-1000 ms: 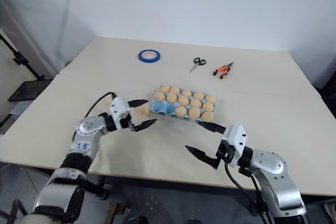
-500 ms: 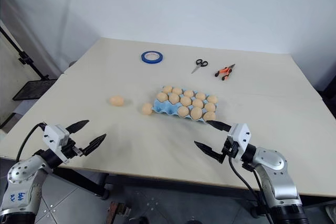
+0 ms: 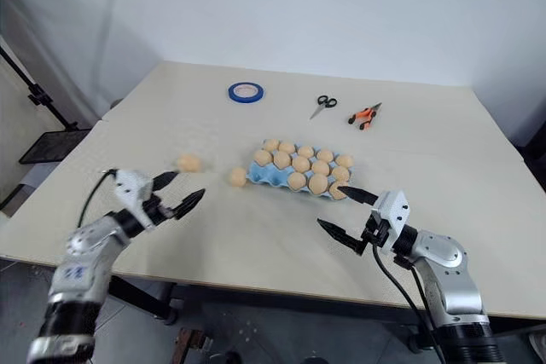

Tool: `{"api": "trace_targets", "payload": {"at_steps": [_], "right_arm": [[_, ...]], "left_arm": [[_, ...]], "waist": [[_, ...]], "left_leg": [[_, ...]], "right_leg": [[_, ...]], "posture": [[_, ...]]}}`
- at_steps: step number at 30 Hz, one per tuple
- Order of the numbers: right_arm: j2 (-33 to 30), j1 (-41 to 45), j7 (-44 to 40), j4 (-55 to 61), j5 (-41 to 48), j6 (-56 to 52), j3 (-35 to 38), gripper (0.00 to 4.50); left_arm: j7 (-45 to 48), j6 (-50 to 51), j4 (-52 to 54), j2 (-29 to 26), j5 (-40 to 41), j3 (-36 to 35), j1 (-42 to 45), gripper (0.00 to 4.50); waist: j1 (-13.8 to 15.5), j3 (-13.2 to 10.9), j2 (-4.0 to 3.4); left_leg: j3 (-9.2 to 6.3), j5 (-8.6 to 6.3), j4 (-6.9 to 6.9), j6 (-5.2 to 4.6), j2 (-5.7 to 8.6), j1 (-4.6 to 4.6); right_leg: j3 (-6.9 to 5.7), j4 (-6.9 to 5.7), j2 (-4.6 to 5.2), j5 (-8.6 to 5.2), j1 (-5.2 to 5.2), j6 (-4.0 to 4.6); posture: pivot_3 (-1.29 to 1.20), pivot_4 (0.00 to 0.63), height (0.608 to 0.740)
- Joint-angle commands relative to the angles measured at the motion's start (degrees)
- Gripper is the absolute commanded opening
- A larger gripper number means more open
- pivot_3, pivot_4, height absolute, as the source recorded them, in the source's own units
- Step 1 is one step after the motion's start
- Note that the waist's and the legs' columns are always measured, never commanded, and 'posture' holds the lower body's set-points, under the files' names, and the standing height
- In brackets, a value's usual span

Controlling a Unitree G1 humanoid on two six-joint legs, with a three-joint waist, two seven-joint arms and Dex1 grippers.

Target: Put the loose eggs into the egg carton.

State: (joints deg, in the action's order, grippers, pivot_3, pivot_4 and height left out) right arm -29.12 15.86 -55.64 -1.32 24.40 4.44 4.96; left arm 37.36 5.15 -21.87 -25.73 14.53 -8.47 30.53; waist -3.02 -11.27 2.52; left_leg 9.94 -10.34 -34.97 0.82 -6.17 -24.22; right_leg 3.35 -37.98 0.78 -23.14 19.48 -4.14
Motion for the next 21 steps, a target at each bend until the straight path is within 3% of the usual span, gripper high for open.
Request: {"api": "trace_targets", "payload": {"at_steps": [1, 7, 14, 21], "right_arm": [[-0.02, 0.42, 0.32, 1.79, 1.33, -0.01, 1.44, 4.5], [0.06, -1.37, 2.03, 4.66, 2.13, -0.61, 2.68, 4.5], [0.63, -3.68, 4.23, 7.83, 2.54, -1.88, 2.84, 4.5], [0.9, -4.42, 4.71, 8.63, 2.3, -2.08, 2.27, 4.5]], "left_arm": [[1.24, -3.14, -7.93, 0.91, -2.51, 2.37, 5.19, 4.48], [1.22, -8.16, -24.71, 4.04, -5.88, 4.7, 16.09, 4.48], [2.18, -14.47, -36.35, 6.6, -7.68, 4.91, 21.6, 4.48], [1.63, -19.84, -41.66, 6.54, -9.08, 4.27, 23.53, 2.28]], "waist": [[-0.13, 0.0, 0.0], [-0.13, -0.01, 0.0], [-0.12, -0.01, 0.0], [-0.11, -0.01, 0.0]], "left_leg": [[0.04, 0.0, 0.02, -0.01, -0.05, 0.0], [0.15, -0.04, 0.04, 0.1, -0.08, -0.04], [0.2, -0.06, -0.01, 0.12, -0.07, -0.05], [0.17, -0.06, -0.04, 0.11, -0.06, -0.04]], "right_leg": [[0.01, 0.02, 0.01, 0.0, 0.02, -0.01], [0.02, 0.01, -0.22, -0.06, 0.18, -0.03], [0.06, 0.0, -0.18, -0.1, 0.18, -0.08], [0.04, -0.03, -0.14, -0.09, 0.16, -0.07]], "posture": [[0.0, 0.15, 0.74], [0.0, 0.15, 0.74], [0.0, 0.15, 0.74], [0.0, 0.15, 0.74]]}}
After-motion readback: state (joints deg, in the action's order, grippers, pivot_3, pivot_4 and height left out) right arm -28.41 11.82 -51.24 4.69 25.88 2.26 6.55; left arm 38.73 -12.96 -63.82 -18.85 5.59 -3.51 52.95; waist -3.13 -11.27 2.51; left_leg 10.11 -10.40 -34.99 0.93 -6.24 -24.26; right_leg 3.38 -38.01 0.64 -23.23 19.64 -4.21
